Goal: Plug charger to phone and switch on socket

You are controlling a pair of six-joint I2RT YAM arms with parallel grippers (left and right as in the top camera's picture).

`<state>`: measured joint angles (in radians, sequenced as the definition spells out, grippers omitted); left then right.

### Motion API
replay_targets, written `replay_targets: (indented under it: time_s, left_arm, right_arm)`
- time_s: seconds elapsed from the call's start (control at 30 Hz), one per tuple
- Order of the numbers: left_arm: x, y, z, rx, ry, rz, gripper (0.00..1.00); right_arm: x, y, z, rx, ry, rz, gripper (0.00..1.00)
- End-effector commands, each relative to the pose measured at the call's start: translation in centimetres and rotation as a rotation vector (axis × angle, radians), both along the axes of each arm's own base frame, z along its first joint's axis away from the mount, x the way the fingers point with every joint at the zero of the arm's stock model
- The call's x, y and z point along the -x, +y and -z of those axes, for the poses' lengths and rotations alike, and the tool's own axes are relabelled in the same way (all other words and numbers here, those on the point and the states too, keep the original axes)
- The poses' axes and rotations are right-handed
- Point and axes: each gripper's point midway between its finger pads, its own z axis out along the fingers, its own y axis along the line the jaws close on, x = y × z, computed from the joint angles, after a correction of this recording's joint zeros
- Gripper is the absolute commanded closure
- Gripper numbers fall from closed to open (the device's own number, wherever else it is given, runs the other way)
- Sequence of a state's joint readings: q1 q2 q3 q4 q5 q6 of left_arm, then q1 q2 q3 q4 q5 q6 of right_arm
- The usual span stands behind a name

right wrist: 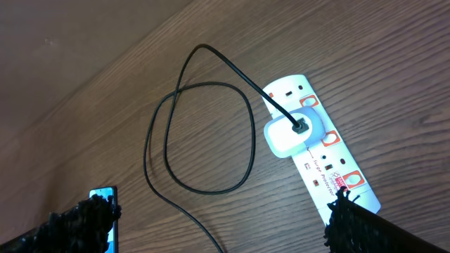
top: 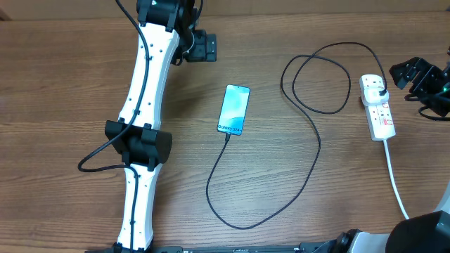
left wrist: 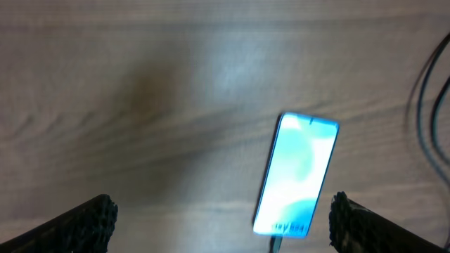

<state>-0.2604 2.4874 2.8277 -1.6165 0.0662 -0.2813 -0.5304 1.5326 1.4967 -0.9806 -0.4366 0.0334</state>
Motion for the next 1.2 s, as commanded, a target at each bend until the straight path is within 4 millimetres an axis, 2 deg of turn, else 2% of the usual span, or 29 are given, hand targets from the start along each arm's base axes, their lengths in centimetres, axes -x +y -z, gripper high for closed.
replay_targets:
  time_s: [0.0, 0.23, 0.5, 0.77, 1.17]
  left_arm:
    - [-1.3, -0.3, -0.9, 0.014, -0.066, 0.004, 0.00]
    - [-2.9, -1.5, -2.0, 0.036, -0.156, 0.018, 0.00]
    - [-2.9, -1.3, -3.7, 0.029, -0.231, 0.011, 0.00]
    - [0.1, 1.0, -4.1, -0.035, -0.272, -0.022, 0.00]
    - [5.5, 4.7, -4.5, -0.083, -0.483, -0.092, 0.00]
  right_arm:
    - [0.1, -0.4, 0.1, 0.006, 0.002, 0.014, 0.00]
    - [0.1, -0.4, 0.1, 0.006, 0.002, 0.013, 0.00]
    - [0.1, -0.4, 0.1, 0.006, 0.002, 0.014, 0.00]
    - [0.1, -0.4, 0.0, 0.006, 0.001, 0.013, 0.00]
    - [0.1, -0.4, 0.1, 0.006, 0.002, 0.013, 0.00]
